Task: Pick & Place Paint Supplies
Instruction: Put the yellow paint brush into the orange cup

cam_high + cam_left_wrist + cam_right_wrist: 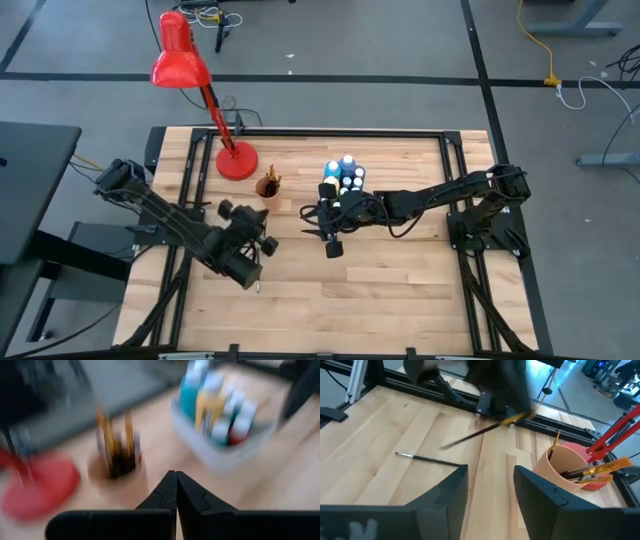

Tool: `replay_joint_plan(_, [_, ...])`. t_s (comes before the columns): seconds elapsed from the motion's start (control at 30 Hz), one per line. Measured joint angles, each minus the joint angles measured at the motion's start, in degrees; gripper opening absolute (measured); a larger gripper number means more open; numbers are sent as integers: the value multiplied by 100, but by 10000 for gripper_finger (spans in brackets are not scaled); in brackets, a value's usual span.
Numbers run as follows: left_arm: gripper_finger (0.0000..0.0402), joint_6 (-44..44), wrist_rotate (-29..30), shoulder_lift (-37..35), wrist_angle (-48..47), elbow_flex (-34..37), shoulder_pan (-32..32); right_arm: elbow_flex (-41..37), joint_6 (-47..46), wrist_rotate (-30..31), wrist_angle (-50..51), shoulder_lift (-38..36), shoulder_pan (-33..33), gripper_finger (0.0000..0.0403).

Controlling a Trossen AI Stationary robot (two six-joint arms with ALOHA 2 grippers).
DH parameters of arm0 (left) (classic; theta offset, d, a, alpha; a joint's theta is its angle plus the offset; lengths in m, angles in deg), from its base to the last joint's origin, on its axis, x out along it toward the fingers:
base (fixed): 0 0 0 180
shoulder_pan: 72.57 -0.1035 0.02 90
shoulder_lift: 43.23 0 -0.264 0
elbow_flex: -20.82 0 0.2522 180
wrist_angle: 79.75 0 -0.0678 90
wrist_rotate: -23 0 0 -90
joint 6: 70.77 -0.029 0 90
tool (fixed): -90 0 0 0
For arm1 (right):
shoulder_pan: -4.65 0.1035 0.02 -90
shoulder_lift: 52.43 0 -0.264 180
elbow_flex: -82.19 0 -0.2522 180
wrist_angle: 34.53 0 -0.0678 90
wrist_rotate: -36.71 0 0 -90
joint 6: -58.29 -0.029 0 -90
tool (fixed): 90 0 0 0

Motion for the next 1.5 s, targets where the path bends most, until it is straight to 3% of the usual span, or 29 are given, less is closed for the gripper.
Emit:
replay_joint_plan(0.33, [1, -2454, 2861, -4, 90, -913, -321, -2, -319, -438, 0, 0, 0, 162])
replay_joint_plan(0.73, [2, -2868, 2881, -4, 84, -963, -1781, -2, -317, -440, 2, 0, 0, 162])
replay_joint_plan(0.87, [4, -2771, 2397, -4, 135, -918, -2097, -2, -317, -440, 4, 0, 0, 162])
replay_joint_plan(1.23, [11, -2654, 2284, 0, 2326, 849, -2223, -4, -317, -442, 52, 0, 0, 162])
replay_joint_plan(1.5, [23, -2637, 1422, 0, 3088, 1419, -2221, -4, -316, -440, 50, 0, 0, 162])
